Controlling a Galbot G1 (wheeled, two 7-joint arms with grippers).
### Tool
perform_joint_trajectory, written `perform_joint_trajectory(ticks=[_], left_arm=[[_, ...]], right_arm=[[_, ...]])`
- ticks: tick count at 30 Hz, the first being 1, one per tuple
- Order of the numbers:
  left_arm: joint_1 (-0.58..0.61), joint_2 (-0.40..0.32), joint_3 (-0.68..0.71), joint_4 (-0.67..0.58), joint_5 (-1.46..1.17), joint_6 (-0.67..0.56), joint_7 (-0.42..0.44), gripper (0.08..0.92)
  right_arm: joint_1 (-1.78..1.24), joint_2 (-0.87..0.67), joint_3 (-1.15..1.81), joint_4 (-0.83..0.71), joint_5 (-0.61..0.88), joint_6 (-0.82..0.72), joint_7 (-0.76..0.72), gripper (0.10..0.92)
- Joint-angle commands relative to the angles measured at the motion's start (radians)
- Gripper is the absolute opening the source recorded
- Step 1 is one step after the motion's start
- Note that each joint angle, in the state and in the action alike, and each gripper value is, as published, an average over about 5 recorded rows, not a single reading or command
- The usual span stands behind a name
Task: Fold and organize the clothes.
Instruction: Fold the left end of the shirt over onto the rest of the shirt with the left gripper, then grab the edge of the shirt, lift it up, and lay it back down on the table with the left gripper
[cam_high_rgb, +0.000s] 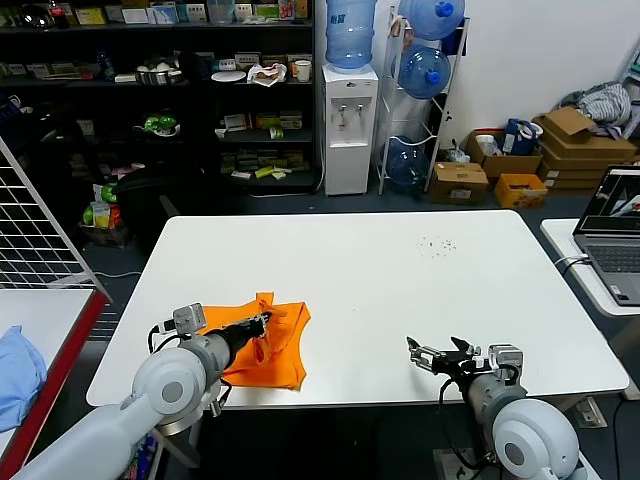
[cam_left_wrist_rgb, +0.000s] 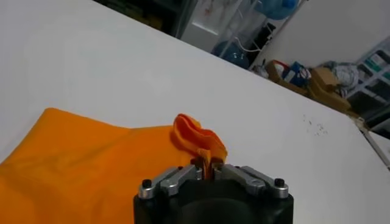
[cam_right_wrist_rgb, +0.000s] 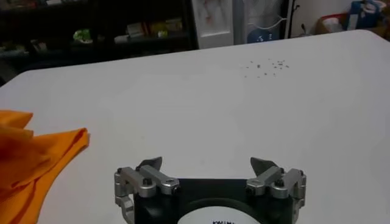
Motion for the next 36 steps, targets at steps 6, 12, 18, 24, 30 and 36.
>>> perform_joint_trajectory(ticks=[6,12,18,24,30,36], left_arm=[[0.126,0.136,-0.145,-0.146,-0.049,0.008,0.02,0.361],[0.164,0.273,-0.21,-0.095,-0.04,0.032,0.149,0.534],[0.161,0.403,-0.198,0.106,0.062,0.073,0.52,0.707],[0.124,0.371,-0.177,0.279,0.163,0.127,0.729,0.872],[0.111,0.34,-0.157,0.36,0.215,0.155,0.788,0.92],[0.109,0.305,-0.144,0.406,0.238,0.155,0.789,0.921]], right_arm=[[0.004,0.002,-0.004,-0.009,-0.001,0.002,-0.002,0.921],[0.009,0.005,-0.009,-0.009,-0.002,0.003,-0.006,0.921],[-0.003,0.008,-0.003,-0.008,-0.006,0.009,-0.018,0.921],[-0.009,0.012,0.001,-0.011,-0.011,0.013,-0.024,0.921],[-0.01,0.012,0.005,-0.014,-0.01,0.013,-0.024,0.921],[-0.007,0.016,0.002,-0.02,-0.01,0.013,-0.023,0.921]])
